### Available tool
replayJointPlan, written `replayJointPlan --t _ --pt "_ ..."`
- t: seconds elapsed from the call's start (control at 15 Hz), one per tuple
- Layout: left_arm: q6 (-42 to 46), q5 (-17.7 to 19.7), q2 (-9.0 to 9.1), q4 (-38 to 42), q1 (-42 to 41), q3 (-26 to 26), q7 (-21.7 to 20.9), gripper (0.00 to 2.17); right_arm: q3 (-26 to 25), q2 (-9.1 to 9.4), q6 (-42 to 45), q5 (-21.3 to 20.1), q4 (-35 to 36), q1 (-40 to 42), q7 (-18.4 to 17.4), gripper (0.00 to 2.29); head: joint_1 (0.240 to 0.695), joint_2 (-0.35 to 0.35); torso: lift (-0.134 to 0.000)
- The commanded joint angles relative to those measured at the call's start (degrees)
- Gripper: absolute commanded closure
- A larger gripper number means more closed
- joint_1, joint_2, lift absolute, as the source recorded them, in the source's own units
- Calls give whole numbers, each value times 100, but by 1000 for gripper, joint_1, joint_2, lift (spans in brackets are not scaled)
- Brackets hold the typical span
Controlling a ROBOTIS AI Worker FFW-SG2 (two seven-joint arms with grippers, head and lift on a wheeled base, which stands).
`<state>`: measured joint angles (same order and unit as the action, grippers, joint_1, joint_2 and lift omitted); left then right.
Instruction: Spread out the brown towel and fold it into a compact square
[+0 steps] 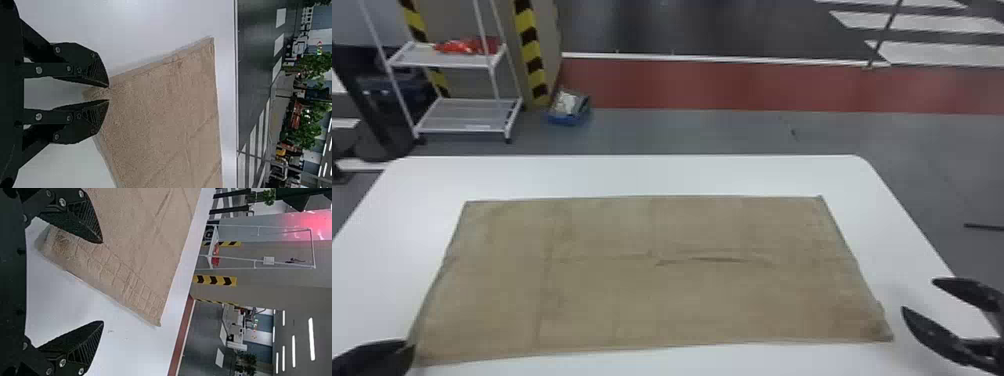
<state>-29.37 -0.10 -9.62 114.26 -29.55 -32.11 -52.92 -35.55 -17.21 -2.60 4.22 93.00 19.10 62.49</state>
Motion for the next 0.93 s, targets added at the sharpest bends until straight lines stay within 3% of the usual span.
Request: replayJointPlan --t 0.0,0.6,0.67,0.8,0.87 --pt "6 -7 4 17 -16 -6 -8 630 -4 -1 0 8 -10 6 0 178 695 -75 -120" --pt "-170 -104 -14 -36 -60 47 10 643 -13 -1 53 52 -45 32 0 178 695 -79 -119" --pt "-152 -69 -23 -36 -60 38 45 839 -13 -1 53 52 -54 41 0 178 695 -79 -119" --pt "-152 -51 -14 -36 -60 38 97 927 -13 -1 88 61 -45 59 0 178 695 -77 -119" --pt "-152 -51 4 -27 -60 47 150 1268 -22 -1 88 61 -54 59 -9 178 695 -77 -119"
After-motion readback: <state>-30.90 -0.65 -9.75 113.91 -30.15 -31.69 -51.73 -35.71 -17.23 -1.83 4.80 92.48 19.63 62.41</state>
